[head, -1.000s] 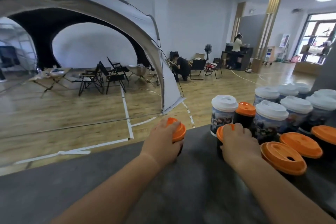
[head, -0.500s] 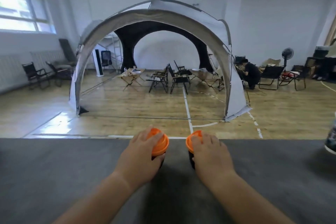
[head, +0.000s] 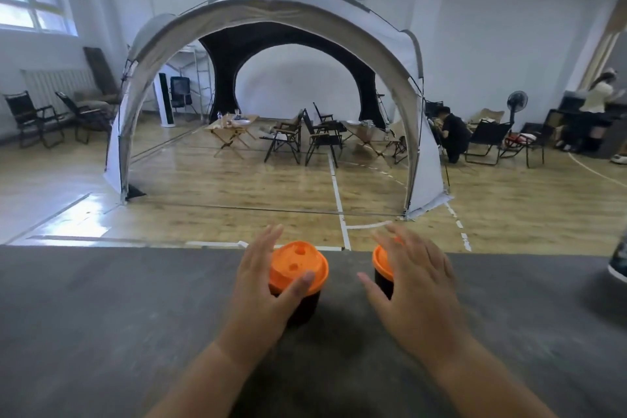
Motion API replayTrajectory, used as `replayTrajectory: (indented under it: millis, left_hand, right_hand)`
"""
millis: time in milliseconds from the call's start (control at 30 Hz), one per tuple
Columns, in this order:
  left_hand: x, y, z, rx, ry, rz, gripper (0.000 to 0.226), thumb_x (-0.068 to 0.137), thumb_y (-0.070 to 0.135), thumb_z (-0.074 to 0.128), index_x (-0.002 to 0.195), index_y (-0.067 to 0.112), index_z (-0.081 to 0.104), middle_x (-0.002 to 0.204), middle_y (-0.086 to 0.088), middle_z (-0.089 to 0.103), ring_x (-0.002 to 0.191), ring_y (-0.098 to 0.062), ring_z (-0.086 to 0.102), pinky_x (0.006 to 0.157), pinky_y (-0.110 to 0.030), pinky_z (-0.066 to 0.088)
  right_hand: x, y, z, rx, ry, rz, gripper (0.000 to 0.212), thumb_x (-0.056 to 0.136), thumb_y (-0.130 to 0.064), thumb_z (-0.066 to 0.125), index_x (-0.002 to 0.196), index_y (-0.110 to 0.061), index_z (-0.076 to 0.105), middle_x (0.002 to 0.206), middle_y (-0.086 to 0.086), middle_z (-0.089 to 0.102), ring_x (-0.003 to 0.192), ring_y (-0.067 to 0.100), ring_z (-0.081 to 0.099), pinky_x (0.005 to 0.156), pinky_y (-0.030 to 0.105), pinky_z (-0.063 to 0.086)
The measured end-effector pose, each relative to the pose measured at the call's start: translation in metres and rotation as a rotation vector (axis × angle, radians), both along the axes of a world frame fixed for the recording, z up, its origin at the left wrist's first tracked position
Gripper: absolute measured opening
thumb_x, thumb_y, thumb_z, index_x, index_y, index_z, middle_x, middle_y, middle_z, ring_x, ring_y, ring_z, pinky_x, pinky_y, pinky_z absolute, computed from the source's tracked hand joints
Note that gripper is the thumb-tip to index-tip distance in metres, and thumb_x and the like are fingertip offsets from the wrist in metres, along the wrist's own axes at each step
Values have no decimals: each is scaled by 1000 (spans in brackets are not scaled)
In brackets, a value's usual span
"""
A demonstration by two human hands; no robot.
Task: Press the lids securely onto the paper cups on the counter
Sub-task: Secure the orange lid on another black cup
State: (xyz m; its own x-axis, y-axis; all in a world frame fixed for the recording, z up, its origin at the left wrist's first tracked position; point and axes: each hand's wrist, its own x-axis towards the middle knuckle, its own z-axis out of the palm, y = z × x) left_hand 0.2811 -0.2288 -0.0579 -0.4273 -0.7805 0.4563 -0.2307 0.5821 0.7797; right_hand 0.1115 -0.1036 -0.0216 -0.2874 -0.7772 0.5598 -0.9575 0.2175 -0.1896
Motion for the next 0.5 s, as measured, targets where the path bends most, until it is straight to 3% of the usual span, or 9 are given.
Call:
replayTrajectory:
  millis: [67, 133, 200, 267, 367, 500]
  left_hand:
    - [4, -9, -4, 205, 118, -86, 85, 52, 93, 52, 126, 58, 30, 145, 18, 33, 134, 1, 35, 110, -25, 32]
    - [8, -14, -5, 347, 121, -178, 80, 52, 85, 63, 121, 57, 38, 137, 16, 45, 122, 1, 49, 94, -14, 43]
    - [8, -16, -4, 383, 79, -234, 62, 65, 74, 66, 119, 54, 42, 128, 19, 49, 114, -2, 54, 80, -11, 46]
    - [6, -18, -4, 390, 90, -244, 52, 74, 61, 65, 121, 50, 45, 124, 21, 51, 112, -1, 54, 80, -11, 45]
    - [6, -22, -6, 439, 108, -256, 54, 76, 58, 66, 125, 46, 46, 124, 22, 50, 112, 0, 53, 86, -16, 46]
    - [7, -23, -9, 447, 110, -281, 68, 68, 65, 65, 130, 47, 44, 127, 20, 48, 116, -4, 52, 93, -22, 46]
  right_hand:
    - [21, -8, -9, -163, -189, 189, 46, 91, -49, 51, 132, -29, 54, 135, -16, 53, 130, 0, 40, 111, 27, 29]
    - [44, -21, -11, -118, -634, 291, 35, 98, -47, 51, 131, -39, 48, 128, -30, 47, 126, -13, 38, 107, 12, 30]
    - [58, -43, -9, -77, -1143, 261, 24, 101, -39, 48, 125, -37, 51, 122, -24, 54, 121, -4, 49, 99, 14, 41]
    - [56, -67, -6, -114, -1514, 146, 21, 103, -34, 48, 116, -25, 61, 114, -6, 66, 110, 11, 61, 96, 28, 49]
    - [43, -89, -2, -123, -1700, 28, 15, 99, -27, 55, 98, -20, 67, 98, 7, 72, 98, 23, 67, 96, 41, 53]
    - [34, -95, 0, -3, -1658, 14, 15, 98, -20, 56, 103, -16, 70, 105, 13, 71, 101, 30, 68, 97, 46, 54]
